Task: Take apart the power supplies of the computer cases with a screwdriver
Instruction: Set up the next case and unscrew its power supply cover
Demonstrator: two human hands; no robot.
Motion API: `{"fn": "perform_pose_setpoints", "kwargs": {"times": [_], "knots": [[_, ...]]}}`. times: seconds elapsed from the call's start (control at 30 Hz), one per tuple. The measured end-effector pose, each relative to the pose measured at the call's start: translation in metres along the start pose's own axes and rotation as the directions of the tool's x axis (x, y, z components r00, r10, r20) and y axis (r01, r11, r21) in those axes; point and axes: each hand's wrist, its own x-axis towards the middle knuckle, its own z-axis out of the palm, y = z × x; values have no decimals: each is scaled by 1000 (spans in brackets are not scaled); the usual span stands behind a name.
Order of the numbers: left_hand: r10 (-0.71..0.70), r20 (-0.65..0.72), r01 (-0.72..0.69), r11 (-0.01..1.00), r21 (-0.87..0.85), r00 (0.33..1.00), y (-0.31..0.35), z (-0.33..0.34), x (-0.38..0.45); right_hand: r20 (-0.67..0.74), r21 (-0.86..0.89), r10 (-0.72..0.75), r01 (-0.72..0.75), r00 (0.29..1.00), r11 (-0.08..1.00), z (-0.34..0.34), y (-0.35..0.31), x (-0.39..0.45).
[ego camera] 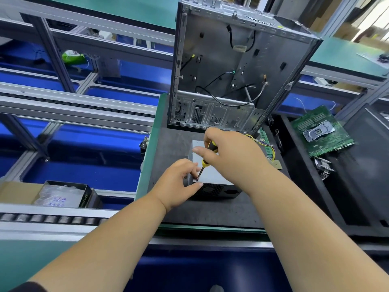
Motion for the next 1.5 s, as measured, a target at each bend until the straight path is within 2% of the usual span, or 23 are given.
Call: {"fn": "perform_pose_setpoints", "kwargs": {"times": [0.27, 0.5, 0.67, 0.87, 0.93, 1.07, 1.17, 1.27, 1.4, 1.5], "knots": [[-31, 37, 29, 997, 74, 999, 5, -5, 0, 13, 170, -60, 57, 998, 984, -2, 4, -1], [-85, 35, 79, 986, 148, 996, 8, -11, -2, 0, 82, -150, 150, 989, 985, 0, 10, -2], [-140, -28, 142, 974, 177, 990, 18, -6, -5, 22, 134, -144, 140, 989, 981, 1, 17, 0], [-195, -124, 224, 929, 295, 973, 32, -6, -5, -50, 238, -141, 149, 989, 960, -2, 39, -3], [-237, -176, 278, 922, 270, 956, 38, -5, -6, -82, 321, -97, 118, 992, 940, -2, 51, -5], [-357, -281, 374, 927, 8, 891, 53, -2, 2, -111, 601, 105, -18, 988, 799, -3, 77, -8], [-427, -294, 373, 900, -224, 855, 66, 6, 14, -71, 744, 250, -116, 966, 658, -8, 98, -10], [-456, -292, 351, 869, -348, 840, 78, 25, 29, -40, 830, 363, -171, 931, 531, -11, 123, -13], [-503, -285, 378, 837, -395, 816, 95, 57, 52, 33, 952, 452, -166, 891, 256, -15, 164, -21], [-500, -196, 420, 841, -340, 843, 113, 93, 68, 156, 980, 421, -194, 893, 50, -21, 198, -31]]}}
